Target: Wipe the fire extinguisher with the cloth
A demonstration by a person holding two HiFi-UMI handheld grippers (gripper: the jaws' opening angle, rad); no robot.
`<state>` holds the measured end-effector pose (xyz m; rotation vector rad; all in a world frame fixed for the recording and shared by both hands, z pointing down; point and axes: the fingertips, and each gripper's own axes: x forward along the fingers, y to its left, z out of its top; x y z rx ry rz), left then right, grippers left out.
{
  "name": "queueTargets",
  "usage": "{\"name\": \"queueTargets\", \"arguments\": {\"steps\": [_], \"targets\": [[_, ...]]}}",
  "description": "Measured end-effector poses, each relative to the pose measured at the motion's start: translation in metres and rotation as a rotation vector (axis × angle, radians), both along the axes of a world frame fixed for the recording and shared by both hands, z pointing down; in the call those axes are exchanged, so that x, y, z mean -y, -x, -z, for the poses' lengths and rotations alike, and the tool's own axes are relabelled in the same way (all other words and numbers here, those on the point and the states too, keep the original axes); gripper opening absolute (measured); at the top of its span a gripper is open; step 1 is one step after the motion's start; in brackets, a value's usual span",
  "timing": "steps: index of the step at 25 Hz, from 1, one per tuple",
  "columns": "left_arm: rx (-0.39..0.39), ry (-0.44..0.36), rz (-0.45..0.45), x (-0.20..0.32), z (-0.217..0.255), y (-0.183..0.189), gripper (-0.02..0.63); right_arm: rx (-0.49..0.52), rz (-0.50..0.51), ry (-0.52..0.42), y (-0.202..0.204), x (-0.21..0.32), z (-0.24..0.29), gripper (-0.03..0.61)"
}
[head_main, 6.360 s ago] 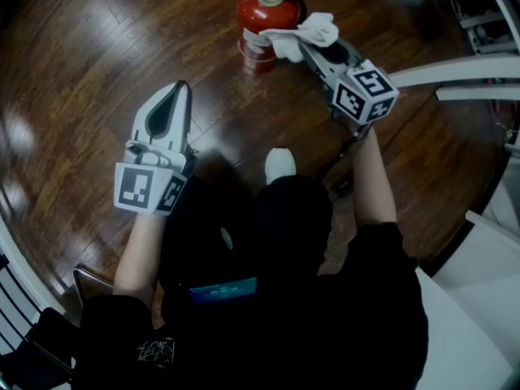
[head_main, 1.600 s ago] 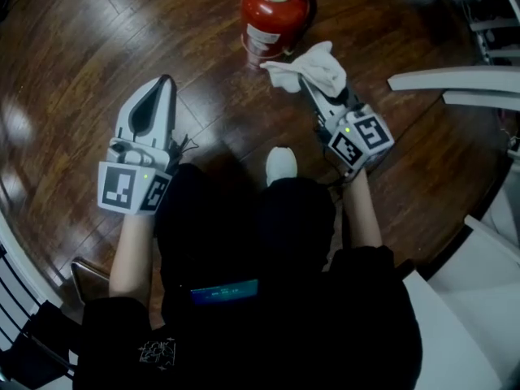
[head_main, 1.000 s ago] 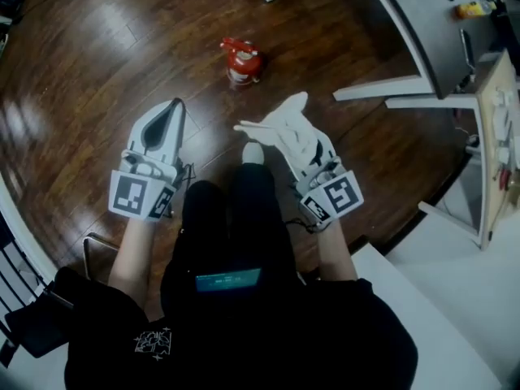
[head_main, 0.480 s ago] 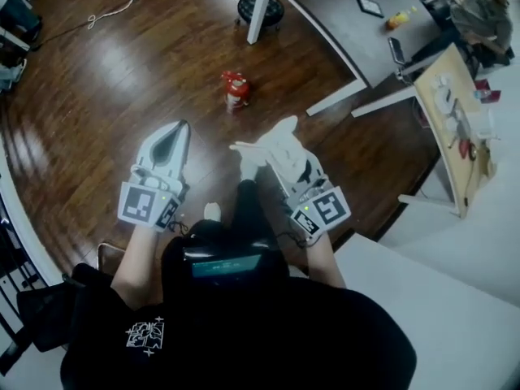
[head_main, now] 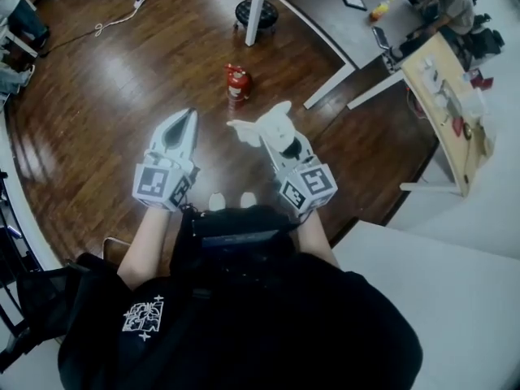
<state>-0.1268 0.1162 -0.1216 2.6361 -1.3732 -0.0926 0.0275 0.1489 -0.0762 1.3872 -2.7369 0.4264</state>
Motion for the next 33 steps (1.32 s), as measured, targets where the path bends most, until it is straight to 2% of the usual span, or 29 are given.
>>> {"name": "queueTargets", "arguments": {"steps": [7, 15, 33], "targets": [[0.009, -0.006, 0.042, -0.013, 0.013, -0.028, 0.003, -0.017, 0.012, -0.024, -0.028, -0.006, 0.016, 0.133], [0.017, -0.012, 0.028, -0.027, 0.016, -0.049, 0.003, 0.001, 0.019, -0.022, -0.042, -0.016, 0.012, 0.132], [0.04, -0.014, 0.025, -0.017, 0.01, -0.037, 0.003, -0.003, 0.028, -0.012, -0.029, -0.006, 0.005, 0.132]]}}
